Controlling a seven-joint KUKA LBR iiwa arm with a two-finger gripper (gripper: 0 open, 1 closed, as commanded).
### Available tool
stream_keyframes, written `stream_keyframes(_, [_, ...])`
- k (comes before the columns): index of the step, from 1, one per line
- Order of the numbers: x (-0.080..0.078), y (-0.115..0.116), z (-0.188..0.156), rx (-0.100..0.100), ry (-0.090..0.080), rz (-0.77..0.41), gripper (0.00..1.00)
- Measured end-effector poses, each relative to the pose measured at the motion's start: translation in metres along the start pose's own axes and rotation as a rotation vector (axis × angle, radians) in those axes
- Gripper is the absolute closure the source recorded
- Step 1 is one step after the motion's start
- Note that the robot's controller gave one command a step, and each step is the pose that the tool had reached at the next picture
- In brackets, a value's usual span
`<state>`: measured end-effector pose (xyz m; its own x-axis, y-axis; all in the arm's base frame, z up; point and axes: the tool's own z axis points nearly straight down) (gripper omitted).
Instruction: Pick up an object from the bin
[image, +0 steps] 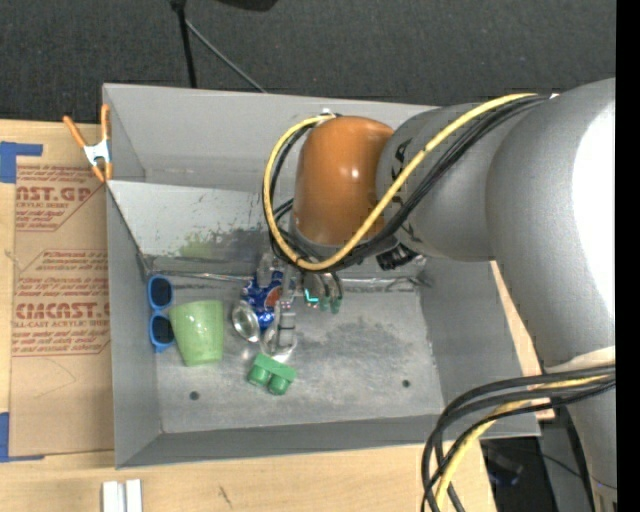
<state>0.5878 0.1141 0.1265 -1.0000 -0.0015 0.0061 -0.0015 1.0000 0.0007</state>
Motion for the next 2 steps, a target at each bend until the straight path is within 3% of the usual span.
stream_keyframes(1, [-0.002,-0.001,-0.005,-0.001,-0.008,0.001,1.0])
stream_keyframes(2, [0.031,-0.027,-0.03,0.0,-0.007,0.112,1.0])
